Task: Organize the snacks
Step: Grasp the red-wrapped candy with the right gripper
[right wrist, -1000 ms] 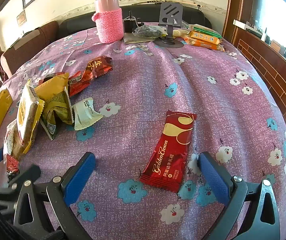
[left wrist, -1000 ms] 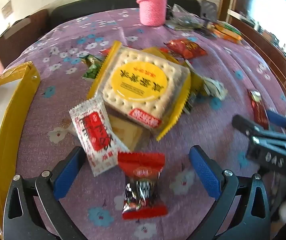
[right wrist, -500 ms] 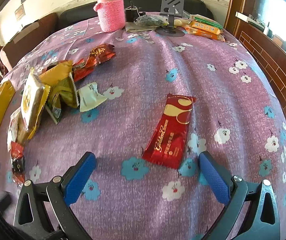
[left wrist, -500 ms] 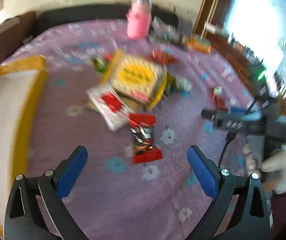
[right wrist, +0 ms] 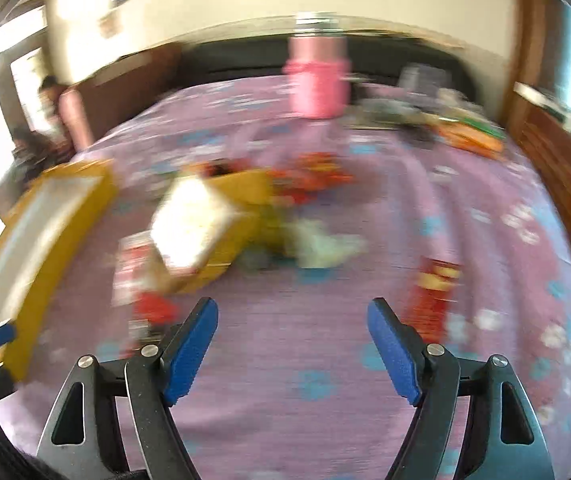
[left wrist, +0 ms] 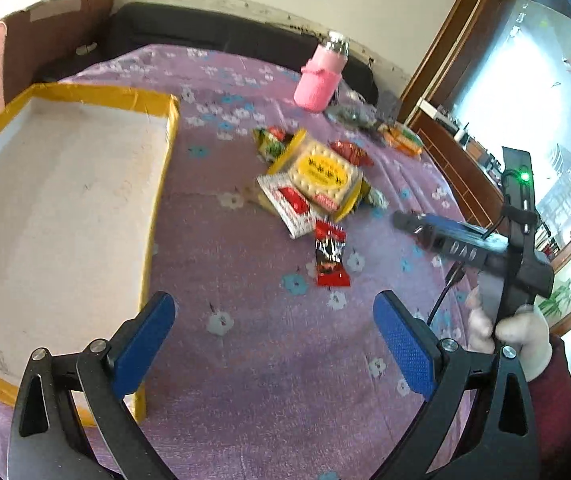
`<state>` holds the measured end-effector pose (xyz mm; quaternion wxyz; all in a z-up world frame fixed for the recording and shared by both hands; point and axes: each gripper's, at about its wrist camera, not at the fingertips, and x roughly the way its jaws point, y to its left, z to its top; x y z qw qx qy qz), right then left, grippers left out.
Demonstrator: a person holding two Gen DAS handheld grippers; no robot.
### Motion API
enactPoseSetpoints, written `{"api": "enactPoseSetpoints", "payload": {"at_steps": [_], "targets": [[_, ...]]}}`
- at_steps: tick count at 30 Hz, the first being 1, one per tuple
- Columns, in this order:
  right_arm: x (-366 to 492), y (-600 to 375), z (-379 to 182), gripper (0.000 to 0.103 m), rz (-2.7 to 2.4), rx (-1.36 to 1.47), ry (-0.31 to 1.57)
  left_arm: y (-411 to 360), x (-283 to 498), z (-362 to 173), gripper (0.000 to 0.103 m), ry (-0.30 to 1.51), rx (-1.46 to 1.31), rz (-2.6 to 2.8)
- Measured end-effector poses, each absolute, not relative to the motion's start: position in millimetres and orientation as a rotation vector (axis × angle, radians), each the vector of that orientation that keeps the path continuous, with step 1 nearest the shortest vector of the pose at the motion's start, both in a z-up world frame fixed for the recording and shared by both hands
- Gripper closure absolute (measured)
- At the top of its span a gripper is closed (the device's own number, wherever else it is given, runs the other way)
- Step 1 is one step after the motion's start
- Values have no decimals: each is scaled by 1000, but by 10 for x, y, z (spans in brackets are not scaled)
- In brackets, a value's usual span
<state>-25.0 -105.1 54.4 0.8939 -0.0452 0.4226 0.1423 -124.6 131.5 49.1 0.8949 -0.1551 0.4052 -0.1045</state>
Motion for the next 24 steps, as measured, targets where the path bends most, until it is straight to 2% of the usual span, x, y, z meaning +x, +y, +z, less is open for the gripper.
{"api": "enactPoseSetpoints", "payload": {"at_steps": [6,8,10,12,22,23,24], "targets": [[-332,-480,339,36,434,-114,949,1391,-1339,511,3,780,-324,-211],[-323,-366,243,47,440,-122,972,1436,-1318,546,3,780,-337,-214],[-311,-320,160,65,450,-102,1000,1442,-1300,582,3,783,-346,-223],[-286,-325,144,75,443,-93,985,1403,-1262,609,3,786,-341,-240],[-209,-889,160,76,379,64,937,940,-734,562,5,844,-305,-303],[-182,-966,126,76,371,91,934,905,-648,533,11,846,-301,-298],[-161,-1011,104,76,375,116,935,879,-549,494,22,860,-301,-295]]}}
